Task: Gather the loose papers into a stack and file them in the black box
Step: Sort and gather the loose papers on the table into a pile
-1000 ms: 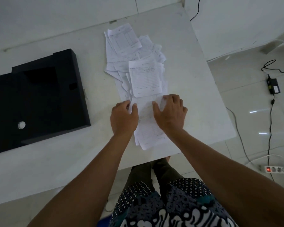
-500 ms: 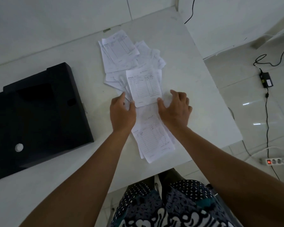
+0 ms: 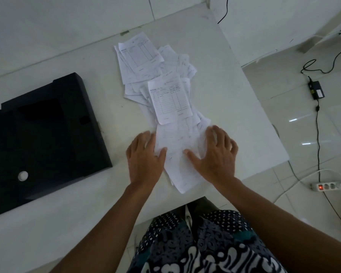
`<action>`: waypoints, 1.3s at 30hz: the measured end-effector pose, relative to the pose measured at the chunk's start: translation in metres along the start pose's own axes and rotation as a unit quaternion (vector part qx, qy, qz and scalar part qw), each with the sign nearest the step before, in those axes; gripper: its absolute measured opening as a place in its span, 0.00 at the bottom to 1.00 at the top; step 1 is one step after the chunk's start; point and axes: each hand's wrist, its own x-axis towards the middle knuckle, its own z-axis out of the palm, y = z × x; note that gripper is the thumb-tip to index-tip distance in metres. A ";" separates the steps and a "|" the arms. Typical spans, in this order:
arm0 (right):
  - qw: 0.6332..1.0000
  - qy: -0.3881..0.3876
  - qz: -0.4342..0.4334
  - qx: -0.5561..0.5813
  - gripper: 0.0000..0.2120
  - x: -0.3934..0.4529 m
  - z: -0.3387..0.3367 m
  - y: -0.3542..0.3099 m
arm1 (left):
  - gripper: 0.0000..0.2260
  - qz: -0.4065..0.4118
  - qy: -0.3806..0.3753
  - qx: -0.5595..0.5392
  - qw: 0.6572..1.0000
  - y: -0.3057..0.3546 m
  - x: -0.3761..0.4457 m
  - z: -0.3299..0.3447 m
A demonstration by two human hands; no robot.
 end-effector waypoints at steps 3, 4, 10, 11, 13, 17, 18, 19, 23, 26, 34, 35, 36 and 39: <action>1.000 0.000 -0.014 0.012 0.41 -0.007 0.010 -0.008 | 0.24 0.010 -0.020 -0.006 1.000 0.001 -0.008 0.011; 1.000 0.004 -0.018 0.023 0.38 -0.005 0.009 -0.014 | 0.23 0.007 -0.015 -0.017 1.000 0.004 -0.007 0.012; 0.998 0.012 0.055 0.040 0.46 -0.012 0.001 -0.015 | 0.19 -0.030 0.010 -0.022 0.999 0.005 -0.007 0.018; 0.998 0.007 0.052 0.038 0.45 -0.015 0.002 -0.015 | 0.18 -0.026 0.013 -0.019 0.999 0.005 -0.009 0.020; 0.997 0.011 0.050 0.053 0.39 -0.016 0.003 -0.016 | 0.14 -0.031 0.035 -0.028 0.998 0.008 -0.008 0.019; 0.988 0.009 0.092 0.123 0.25 -0.009 -0.003 -0.025 | 0.10 -0.030 0.086 -0.043 0.995 0.010 0.024 0.005; 0.984 0.000 0.106 0.143 0.24 -0.008 -0.004 -0.026 | 0.12 -0.004 0.077 -0.040 0.996 0.010 0.038 0.002; 0.979 -0.008 0.122 0.161 0.23 -0.007 -0.005 -0.028 | 0.15 0.028 0.054 -0.034 0.998 0.011 0.054 -0.001; 0.968 -0.047 0.178 0.169 0.34 -0.004 -0.012 -0.034 | 0.22 0.120 -0.068 -0.012 0.990 0.008 0.106 -0.005; 0.966 -0.068 0.194 0.156 0.42 -0.009 -0.014 -0.041 | 0.21 0.136 -0.094 -0.003 0.986 -0.003 0.118 0.000; 0.932 -0.118 0.264 0.219 0.17 0.008 -0.020 -0.048 | 0.21 0.152 -0.077 -0.013 0.985 -0.011 0.116 0.007; 0.933 -0.114 0.259 0.221 0.14 0.009 -0.019 -0.048 | 0.21 0.155 -0.074 -0.016 0.985 -0.012 0.116 0.007; 0.932 -0.106 0.258 0.231 0.11 0.010 -0.019 -0.047 | 0.20 0.158 -0.072 -0.021 0.985 -0.013 0.116 0.007; 0.932 -0.092 0.245 0.252 0.08 0.009 -0.023 -0.042 | 0.21 0.153 -0.074 -0.030 0.985 -0.013 0.114 0.008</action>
